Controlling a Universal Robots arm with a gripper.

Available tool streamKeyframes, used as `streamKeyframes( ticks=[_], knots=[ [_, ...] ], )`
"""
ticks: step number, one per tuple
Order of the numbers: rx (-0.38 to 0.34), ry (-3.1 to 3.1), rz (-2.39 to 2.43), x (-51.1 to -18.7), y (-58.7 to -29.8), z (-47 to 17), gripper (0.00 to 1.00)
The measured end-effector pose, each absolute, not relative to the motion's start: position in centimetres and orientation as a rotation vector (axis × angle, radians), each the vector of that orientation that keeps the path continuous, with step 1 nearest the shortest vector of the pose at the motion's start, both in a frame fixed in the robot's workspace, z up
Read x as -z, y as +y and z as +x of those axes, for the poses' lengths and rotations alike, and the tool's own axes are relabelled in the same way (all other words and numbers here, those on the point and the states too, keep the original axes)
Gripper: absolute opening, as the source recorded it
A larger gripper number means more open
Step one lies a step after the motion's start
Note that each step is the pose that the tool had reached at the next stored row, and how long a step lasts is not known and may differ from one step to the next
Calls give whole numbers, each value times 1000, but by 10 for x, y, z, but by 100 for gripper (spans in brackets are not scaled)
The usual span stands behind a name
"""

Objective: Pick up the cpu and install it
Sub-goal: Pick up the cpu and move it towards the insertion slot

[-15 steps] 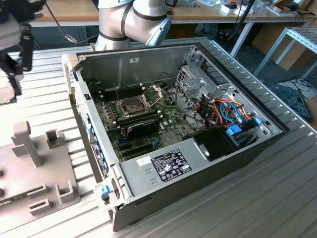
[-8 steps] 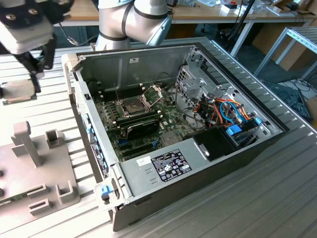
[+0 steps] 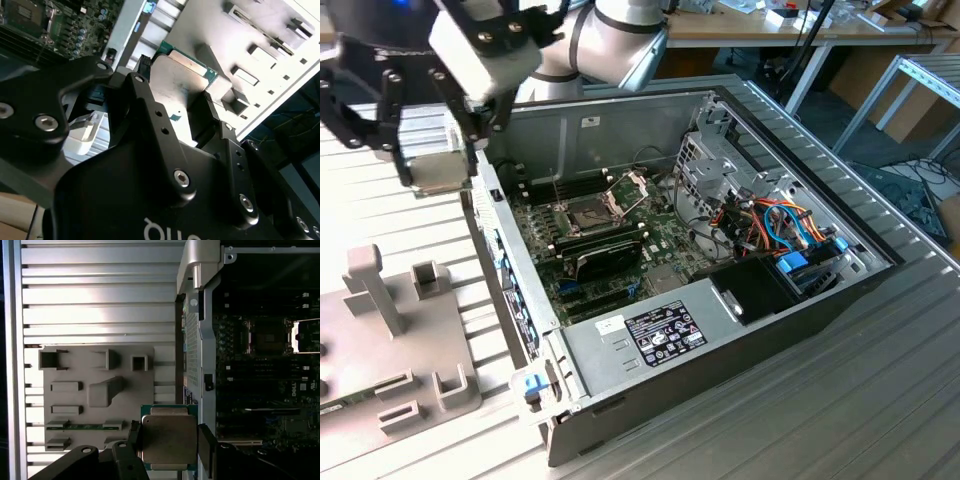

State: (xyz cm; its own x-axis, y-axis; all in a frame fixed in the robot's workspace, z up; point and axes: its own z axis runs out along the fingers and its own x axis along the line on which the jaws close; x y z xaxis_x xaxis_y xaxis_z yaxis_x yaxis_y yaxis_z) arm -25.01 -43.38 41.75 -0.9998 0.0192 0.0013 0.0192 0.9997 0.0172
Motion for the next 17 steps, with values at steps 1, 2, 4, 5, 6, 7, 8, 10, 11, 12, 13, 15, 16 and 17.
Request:
streamKeyframes(
  ticks=[1, 2, 4, 5, 6, 7, 8, 10, 11, 12, 13, 15, 16, 17],
  knots=[
    [27, -3140, -30, -417, -434, -245, 55],
    [27, -3139, -30, -417, -434, -237, 55],
    [27, -3138, -30, -417, -434, -227, 55],
    [27, -3138, -30, -417, -434, -222, 55],
    [27, -3137, -30, -417, -434, -217, 55],
    [27, -3137, -30, -417, -434, -209, 55],
    [27, -3136, -30, -416, -434, -199, 55],
    [27, -3135, -30, -416, -434, -188, 55],
    [27, -3135, -30, -416, -434, -180, 55],
    [27, -3134, -30, -416, -434, -174, 55],
    [27, -3134, -30, -415, -434, -170, 55],
    [27, -3134, -30, -415, -434, -161, 55],
    [27, -3133, -30, -415, -434, -156, 55],
    [27, -3133, -30, -415, -434, -152, 55]
  ],
)
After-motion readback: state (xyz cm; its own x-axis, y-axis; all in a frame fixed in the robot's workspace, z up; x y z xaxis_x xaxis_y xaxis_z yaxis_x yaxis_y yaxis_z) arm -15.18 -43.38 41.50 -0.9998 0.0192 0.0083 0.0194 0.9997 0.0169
